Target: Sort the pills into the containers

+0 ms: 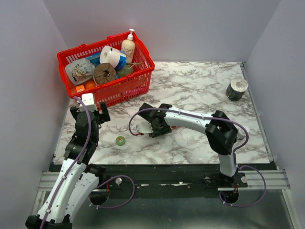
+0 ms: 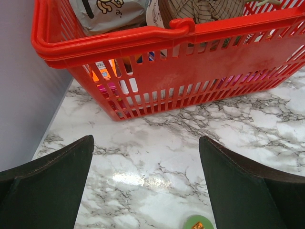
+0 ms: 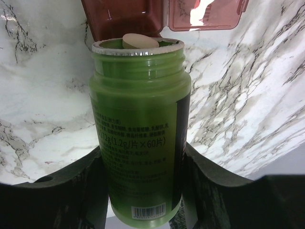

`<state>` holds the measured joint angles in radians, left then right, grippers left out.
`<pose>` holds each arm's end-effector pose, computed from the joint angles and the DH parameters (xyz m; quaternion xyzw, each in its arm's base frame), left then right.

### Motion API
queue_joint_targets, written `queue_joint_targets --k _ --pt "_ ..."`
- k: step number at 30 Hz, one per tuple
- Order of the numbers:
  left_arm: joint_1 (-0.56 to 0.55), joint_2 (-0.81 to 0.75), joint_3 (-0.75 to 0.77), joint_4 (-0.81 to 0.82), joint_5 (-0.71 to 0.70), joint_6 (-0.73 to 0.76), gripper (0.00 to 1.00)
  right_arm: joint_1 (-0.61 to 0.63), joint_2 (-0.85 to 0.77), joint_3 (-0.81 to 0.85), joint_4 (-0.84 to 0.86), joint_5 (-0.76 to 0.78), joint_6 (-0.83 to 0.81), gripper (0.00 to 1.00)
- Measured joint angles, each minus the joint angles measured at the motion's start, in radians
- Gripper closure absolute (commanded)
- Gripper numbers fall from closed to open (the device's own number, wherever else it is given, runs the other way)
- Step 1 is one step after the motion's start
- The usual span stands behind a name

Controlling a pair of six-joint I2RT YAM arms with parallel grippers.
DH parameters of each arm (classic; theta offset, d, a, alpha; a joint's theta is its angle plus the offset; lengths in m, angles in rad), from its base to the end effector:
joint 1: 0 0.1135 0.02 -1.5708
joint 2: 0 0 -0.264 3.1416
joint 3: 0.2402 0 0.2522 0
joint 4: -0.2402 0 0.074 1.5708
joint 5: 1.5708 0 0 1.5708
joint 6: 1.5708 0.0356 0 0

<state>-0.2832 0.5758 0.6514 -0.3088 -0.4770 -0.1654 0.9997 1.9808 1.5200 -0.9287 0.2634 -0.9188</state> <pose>0.1400 -0.0237 0.3112 -0.1013 0.7697 0.0467 0.6286 0.2191 0.3238 0.1938 -0.8015 0.5766 -0.1270 0.0950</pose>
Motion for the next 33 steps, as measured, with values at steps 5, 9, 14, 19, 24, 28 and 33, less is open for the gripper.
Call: queue_joint_targets --k 5,9,14,19,24,28,33 --pt "0.0 -0.002 0.0 0.0 0.0 0.0 0.01 0.008 0.003 0.003 -0.004 0.01 -0.001 0.99" --pt "0.0 -0.003 0.0 0.0 0.0 0.0 0.01 0.009 0.006 0.009 -0.008 0.016 -0.005 1.0" --pt "0.0 -0.005 0.0 0.0 0.0 0.0 0.01 0.009 0.009 0.013 -0.009 0.021 -0.007 0.99" --pt "0.0 -0.005 0.0 0.0 0.0 0.0 0.01 0.01 0.011 0.014 -0.009 0.022 -0.007 1.0" --pt "0.0 -0.006 0.0 0.0 0.0 0.0 0.01 0.01 0.011 0.014 -0.009 0.022 -0.006 1.0" --pt "0.0 -0.006 0.0 0.0 0.0 0.0 0.01 0.01 0.011 0.014 -0.008 0.021 -0.006 0.99" --pt "0.0 -0.006 0.0 0.0 0.0 0.0 0.01 0.01 0.011 0.014 -0.007 0.015 -0.005 0.99"
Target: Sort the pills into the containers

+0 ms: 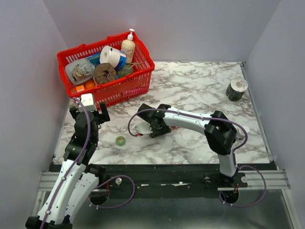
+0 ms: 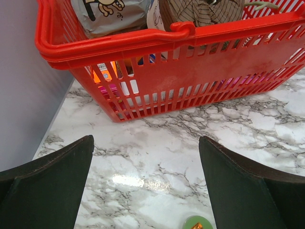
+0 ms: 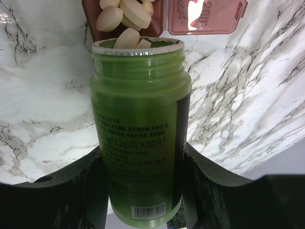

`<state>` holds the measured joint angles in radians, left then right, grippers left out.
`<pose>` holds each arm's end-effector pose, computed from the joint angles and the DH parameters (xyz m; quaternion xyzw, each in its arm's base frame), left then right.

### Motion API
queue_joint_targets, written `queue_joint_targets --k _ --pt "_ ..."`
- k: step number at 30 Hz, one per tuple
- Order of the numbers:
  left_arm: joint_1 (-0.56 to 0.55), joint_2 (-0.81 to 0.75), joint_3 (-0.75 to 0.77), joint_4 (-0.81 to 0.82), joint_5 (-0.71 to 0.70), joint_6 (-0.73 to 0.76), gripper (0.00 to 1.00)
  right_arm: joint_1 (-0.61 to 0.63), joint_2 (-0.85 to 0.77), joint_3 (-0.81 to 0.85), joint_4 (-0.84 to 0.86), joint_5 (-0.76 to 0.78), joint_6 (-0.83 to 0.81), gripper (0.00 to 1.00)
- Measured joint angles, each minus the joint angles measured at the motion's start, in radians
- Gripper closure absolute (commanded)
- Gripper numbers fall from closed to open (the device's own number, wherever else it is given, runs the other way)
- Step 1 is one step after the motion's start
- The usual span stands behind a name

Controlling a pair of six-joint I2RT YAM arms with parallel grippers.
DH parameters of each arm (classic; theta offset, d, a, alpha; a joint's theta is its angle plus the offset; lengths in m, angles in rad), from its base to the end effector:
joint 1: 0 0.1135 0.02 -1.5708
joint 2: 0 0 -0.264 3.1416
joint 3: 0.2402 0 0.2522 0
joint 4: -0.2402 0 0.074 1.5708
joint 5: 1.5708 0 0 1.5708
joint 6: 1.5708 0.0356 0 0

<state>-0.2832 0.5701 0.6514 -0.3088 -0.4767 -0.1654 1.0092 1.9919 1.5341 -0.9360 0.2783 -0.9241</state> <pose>0.1389 -0.0234 0.3119 -0.1019 0.7680 0.0457 0.6306 0.2177 0.3276 0.1935 -0.8049 0.5705 -0.1343 0.0933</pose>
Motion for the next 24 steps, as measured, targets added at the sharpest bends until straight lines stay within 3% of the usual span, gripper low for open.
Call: queue_joint_targets --k 24 --pt "0.001 0.009 0.0 0.0 0.008 0.0 0.01 -0.016 -0.044 -0.083 0.095 -0.063 0.037 0.99"
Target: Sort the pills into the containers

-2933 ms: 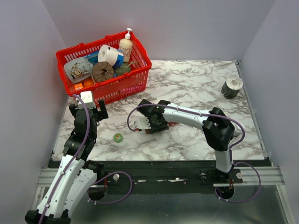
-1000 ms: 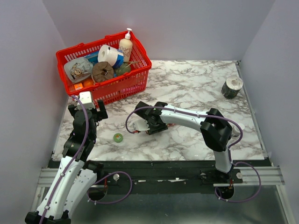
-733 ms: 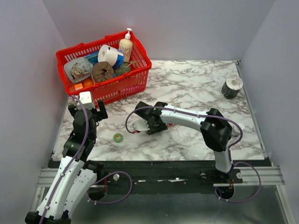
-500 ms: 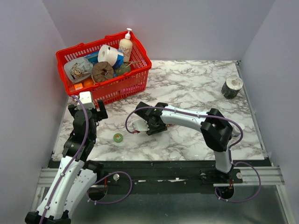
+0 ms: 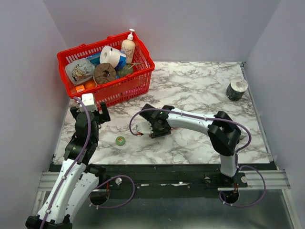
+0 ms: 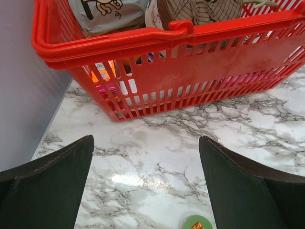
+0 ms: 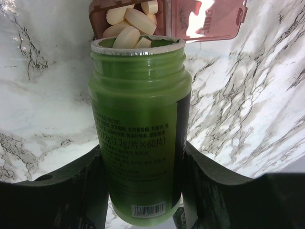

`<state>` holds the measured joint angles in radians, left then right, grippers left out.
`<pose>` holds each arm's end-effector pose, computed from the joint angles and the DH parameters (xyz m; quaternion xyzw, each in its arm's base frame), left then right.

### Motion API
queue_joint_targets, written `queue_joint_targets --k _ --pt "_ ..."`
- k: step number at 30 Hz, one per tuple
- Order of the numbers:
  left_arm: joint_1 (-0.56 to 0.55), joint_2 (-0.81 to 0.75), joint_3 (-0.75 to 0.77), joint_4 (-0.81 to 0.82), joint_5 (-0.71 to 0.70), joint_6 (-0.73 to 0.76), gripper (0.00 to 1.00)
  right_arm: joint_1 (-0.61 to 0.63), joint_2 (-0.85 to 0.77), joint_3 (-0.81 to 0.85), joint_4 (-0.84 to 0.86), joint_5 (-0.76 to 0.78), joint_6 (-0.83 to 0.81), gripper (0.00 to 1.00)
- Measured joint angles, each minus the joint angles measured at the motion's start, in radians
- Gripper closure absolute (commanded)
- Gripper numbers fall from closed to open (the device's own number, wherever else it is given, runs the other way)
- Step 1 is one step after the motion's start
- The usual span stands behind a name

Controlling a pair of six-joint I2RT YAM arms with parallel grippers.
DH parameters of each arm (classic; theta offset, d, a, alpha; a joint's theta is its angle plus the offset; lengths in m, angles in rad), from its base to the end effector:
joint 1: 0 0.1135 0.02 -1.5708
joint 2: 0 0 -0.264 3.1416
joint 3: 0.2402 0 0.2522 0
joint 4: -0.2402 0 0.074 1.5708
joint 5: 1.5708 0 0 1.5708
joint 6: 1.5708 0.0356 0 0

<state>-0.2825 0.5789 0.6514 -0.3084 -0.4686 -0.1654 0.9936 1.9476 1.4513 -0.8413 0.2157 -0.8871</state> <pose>0.1407 -0.0241 0.3108 -0.0987 0.7710 0.0441 0.6275 0.2172 0.3195 0.1893 -0.7902 0.5922 -0.1006 0.1212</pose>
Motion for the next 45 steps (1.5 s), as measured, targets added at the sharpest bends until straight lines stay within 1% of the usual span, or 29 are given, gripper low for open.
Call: queue_joint_targets --k 25,37,40,45 --pt "0.0 0.021 0.0 0.0 0.014 0.0 0.01 -0.036 -0.084 -0.101 0.094 -0.092 0.035 0.99" --pt "0.0 0.031 0.0 0.0 0.051 0.0 0.01 -0.092 -0.215 -0.146 0.161 -0.261 0.065 1.0" --pt "0.0 0.031 0.0 0.0 0.071 -0.003 0.01 -0.108 -0.258 -0.15 0.175 -0.322 0.079 0.99" --pt "0.001 0.034 0.008 0.0 0.145 -0.06 0.01 -0.137 -0.357 -0.156 0.207 -0.445 0.11 0.99"
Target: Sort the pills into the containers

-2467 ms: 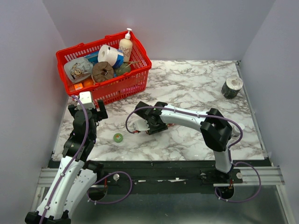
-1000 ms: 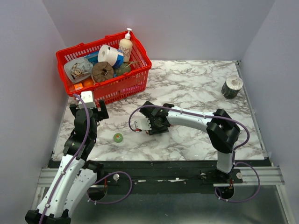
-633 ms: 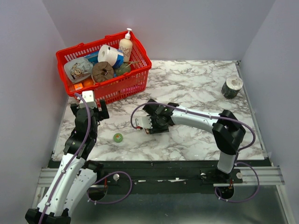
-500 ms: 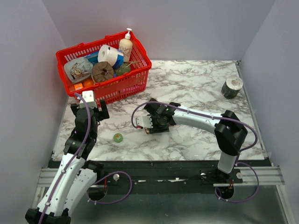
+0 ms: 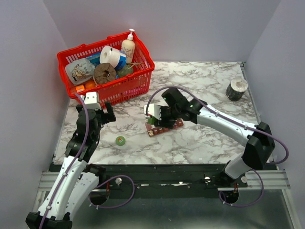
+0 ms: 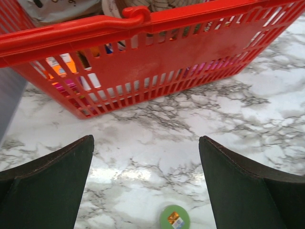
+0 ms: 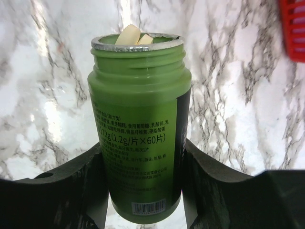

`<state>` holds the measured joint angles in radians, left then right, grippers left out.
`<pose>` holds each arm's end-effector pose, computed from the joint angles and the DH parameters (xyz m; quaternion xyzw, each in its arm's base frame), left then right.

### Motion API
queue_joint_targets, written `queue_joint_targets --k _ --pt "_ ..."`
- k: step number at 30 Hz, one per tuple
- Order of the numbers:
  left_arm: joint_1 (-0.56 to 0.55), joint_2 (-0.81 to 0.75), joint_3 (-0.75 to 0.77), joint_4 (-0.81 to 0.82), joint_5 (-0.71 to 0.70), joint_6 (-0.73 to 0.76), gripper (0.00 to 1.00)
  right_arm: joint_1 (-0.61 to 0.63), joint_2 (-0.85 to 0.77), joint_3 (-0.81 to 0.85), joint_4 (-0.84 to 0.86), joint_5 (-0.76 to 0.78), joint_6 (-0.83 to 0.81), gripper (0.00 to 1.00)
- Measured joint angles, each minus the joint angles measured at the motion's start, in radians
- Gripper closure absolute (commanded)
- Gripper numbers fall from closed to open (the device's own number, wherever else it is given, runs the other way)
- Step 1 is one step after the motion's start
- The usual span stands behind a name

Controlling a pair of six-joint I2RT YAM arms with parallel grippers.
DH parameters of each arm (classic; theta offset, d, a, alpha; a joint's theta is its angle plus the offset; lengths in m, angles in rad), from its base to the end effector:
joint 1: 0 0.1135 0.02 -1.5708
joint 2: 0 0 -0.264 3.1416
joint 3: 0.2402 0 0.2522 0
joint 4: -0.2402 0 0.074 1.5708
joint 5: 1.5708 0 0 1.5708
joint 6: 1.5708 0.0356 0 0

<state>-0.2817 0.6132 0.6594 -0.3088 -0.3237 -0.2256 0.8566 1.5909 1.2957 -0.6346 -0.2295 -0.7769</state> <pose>0.1473 -0.0308 0.3087 -0.0760 0.7857 -0.0269 0.6134 0.2180 0.2638 0.2765 -0.7119 0.6192 0.1210 0.3084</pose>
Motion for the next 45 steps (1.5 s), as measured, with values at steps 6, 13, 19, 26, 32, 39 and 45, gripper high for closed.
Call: queue_joint_targets --k 6,13,19,26,32,39,45 --pt "0.0 0.003 0.004 -0.001 0.12 -0.096 0.01 -0.053 -0.09 0.002 0.035 -0.207 0.059 0.99" --pt "0.0 0.056 0.032 -0.024 0.233 -0.167 0.01 -0.135 -0.137 0.035 0.077 -0.493 0.185 1.0" --pt "0.0 0.105 0.032 -0.042 0.283 -0.191 0.01 -0.195 -0.182 0.077 0.277 -0.793 0.419 0.99" --pt "0.001 0.175 0.048 -0.093 0.298 -0.185 0.01 -0.201 -0.169 -0.033 1.261 -1.048 1.278 0.99" --pt "0.001 0.304 0.048 -0.153 0.321 -0.224 0.02 -0.204 -0.221 -0.105 1.483 -1.135 1.427 0.99" --pt "-0.01 0.49 0.015 -0.186 0.311 -0.317 0.04 -0.217 -0.313 -0.116 1.091 -1.141 1.064 1.0" --pt "-0.089 0.597 0.006 -0.226 0.192 -0.405 0.04 -0.224 -0.311 -0.126 0.805 -1.093 0.806 1.0"
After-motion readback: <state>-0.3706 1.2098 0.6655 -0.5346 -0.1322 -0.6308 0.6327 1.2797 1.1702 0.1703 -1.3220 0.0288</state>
